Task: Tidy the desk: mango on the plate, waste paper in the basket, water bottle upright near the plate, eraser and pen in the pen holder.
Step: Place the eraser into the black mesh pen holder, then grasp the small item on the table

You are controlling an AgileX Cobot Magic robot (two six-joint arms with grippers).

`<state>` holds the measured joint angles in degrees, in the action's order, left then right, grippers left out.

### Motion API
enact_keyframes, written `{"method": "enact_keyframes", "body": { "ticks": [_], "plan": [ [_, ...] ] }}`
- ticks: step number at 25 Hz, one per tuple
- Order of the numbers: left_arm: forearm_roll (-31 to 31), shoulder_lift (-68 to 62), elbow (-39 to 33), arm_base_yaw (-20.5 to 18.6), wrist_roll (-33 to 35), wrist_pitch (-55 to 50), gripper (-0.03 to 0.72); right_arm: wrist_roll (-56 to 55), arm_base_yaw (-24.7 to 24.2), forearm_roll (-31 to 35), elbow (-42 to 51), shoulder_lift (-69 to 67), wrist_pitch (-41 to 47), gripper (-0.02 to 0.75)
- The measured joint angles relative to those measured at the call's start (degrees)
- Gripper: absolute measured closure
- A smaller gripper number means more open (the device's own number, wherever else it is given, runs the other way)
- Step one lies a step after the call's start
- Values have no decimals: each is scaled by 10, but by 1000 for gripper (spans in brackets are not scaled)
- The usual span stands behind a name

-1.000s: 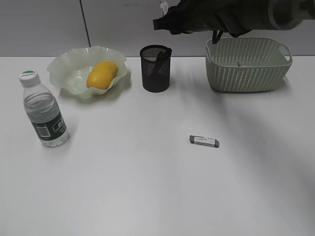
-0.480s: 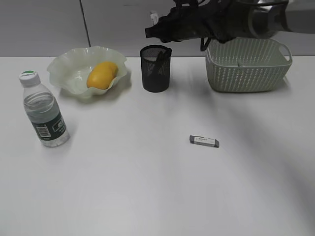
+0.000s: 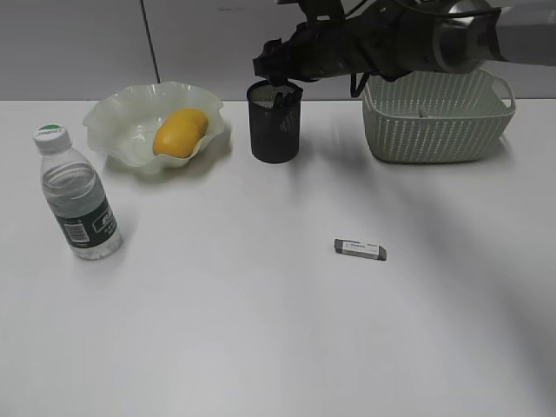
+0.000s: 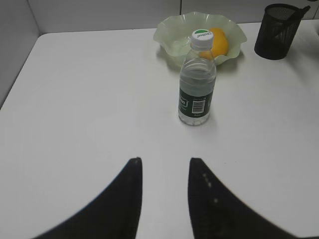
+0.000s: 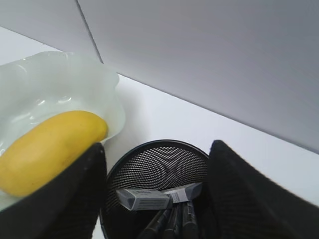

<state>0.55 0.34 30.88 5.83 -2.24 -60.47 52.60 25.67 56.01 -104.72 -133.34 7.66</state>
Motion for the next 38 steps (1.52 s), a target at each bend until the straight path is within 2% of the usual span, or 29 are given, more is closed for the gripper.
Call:
{"method": "enact_keyframes", "body": {
  "ticks": [3, 5, 7, 9, 12, 16, 18, 20, 25, 31, 34, 38],
  "plan": [
    [0, 0, 0, 0, 0, 0, 452, 0, 0, -24, 0, 24, 35, 223],
    [0, 0, 0, 0, 0, 0, 452, -19, 0, -66, 0, 54, 82, 223],
    [0, 0, 0, 0, 0, 0, 452, -86, 0, -148, 0, 93, 133, 240],
    [0, 0, 0, 0, 0, 0, 452, -194, 0, -275, -1, 126, 197, 273],
    [0, 0, 0, 0, 0, 0, 452, -320, -3, -432, -2, 164, 338, 318],
    [-1, 0, 0, 0, 0, 0, 452, -405, -5, -531, 4, 203, 512, 338],
    [-1, 0, 0, 0, 0, 0, 452, -432, -5, -546, 28, 235, 569, 354],
    [-1, 0, 0, 0, 0, 0, 452, -453, -5, -550, 79, 288, 591, 374],
    [-2, 0, 0, 0, 0, 0, 452, -499, -5, -564, 275, 462, 592, 418],
    [-2, -31, 0, 0, 0, 0, 452, -558, -5, -586, 531, 713, 594, 427],
    [-5, -62, 0, 0, 3, 1, 452, -566, -5, -586, 613, 844, 595, 428],
    [-29, -150, 1, 1, 53, 2, 440, -568, -5, -586, 682, 1038, 595, 427]
  ]
}}
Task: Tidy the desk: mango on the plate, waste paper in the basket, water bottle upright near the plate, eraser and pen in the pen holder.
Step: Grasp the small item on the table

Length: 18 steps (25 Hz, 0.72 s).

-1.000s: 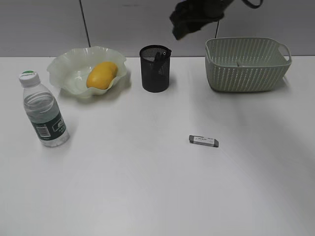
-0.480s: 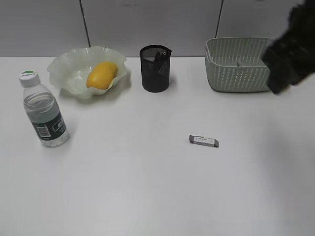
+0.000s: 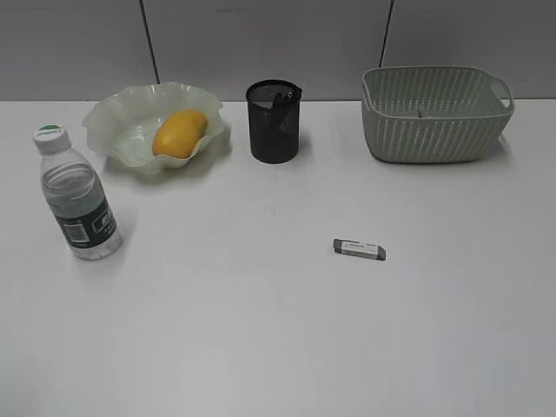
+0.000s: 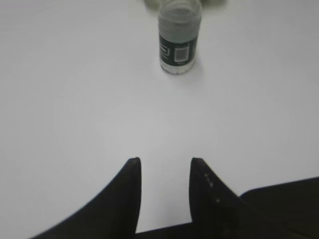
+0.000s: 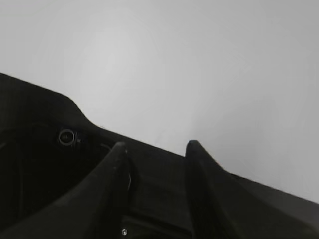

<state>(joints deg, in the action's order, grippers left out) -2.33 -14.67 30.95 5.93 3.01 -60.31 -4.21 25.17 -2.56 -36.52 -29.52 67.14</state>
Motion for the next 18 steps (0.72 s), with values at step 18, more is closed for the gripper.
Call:
{"method": "enact_keyframes", "body": {
  "ticks": [18],
  "plan": [
    [-34, -618, 265, 298, 251, 261, 255, -8, 0, -19, 67, 299, -57, 427]
  ]
}}
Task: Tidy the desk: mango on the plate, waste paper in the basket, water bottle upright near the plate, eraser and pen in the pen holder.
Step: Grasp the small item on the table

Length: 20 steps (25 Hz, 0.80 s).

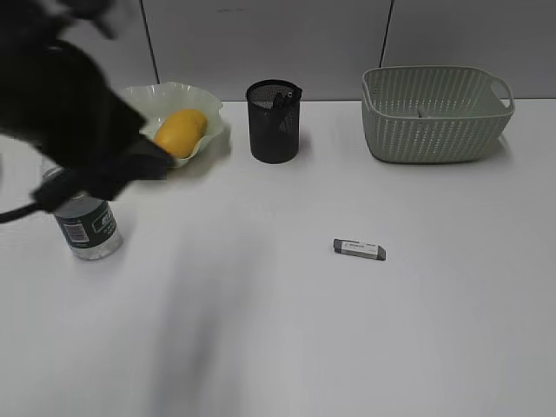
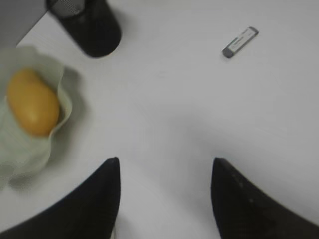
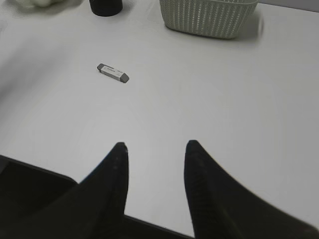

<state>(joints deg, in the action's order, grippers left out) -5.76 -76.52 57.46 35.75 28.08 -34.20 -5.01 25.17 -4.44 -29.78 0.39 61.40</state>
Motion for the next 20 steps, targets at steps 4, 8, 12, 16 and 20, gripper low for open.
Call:
{"method": "enact_keyframes", "body": {
  "ticks": [4, 8, 12, 16, 20],
  "plan": [
    [40, -143, 96, 56, 11, 6, 255, -1, 0, 1, 5, 0, -12, 427],
    [29, -261, 184, 62, 106, -24, 255, -2, 0, 2, 5, 0, -15, 427],
    [-70, -348, 247, 62, 257, -57, 255, -3, 0, 2, 5, 0, -15, 427],
    [-144, -405, 302, 63, 360, -66, 255, -3, 0, 2, 5, 0, -15, 427],
    [-175, -457, 361, 63, 385, -68, 255, -3, 0, 2, 5, 0, -15, 427]
  ]
}}
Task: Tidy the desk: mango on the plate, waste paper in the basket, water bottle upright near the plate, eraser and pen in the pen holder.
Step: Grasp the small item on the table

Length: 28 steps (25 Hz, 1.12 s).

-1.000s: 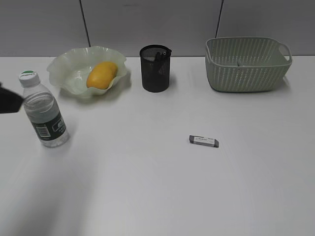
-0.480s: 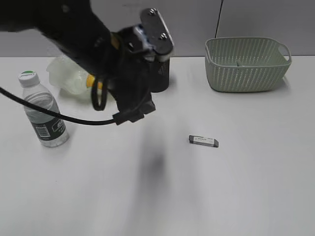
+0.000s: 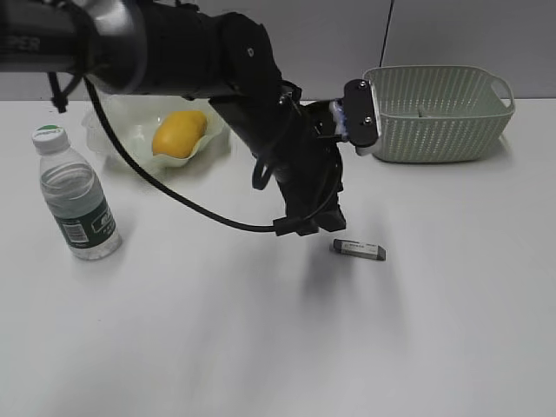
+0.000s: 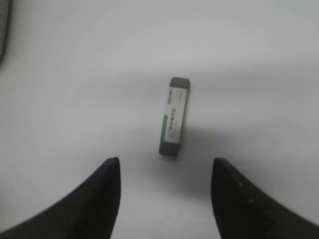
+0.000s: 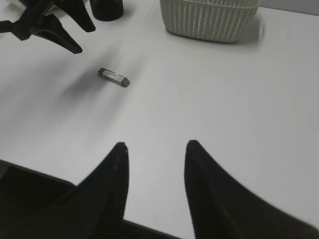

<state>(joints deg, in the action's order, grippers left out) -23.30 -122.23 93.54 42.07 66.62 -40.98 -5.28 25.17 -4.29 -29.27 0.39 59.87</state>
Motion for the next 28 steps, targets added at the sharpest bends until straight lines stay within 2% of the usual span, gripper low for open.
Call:
{"method": "enact_keyframes", "body": {
  "ticks": [5, 8, 18, 21, 28],
  "plan": [
    [-47, -66, 60, 0, 26, -33, 255, 0, 0, 0, 0, 0, 0, 427],
    [-55, -95, 82, 0, 27, -45, 258, 0, 0, 0, 0, 0, 0, 427],
    [-65, -137, 93, 3, 30, -24, 285, 0, 0, 0, 0, 0, 0, 427],
    [-70, -148, 93, 5, 30, -5, 334, 0, 0, 0, 0, 0, 0, 427],
    [-71, -149, 93, 6, 30, 18, 530, 0, 0, 0, 0, 0, 0, 427]
  ]
}}
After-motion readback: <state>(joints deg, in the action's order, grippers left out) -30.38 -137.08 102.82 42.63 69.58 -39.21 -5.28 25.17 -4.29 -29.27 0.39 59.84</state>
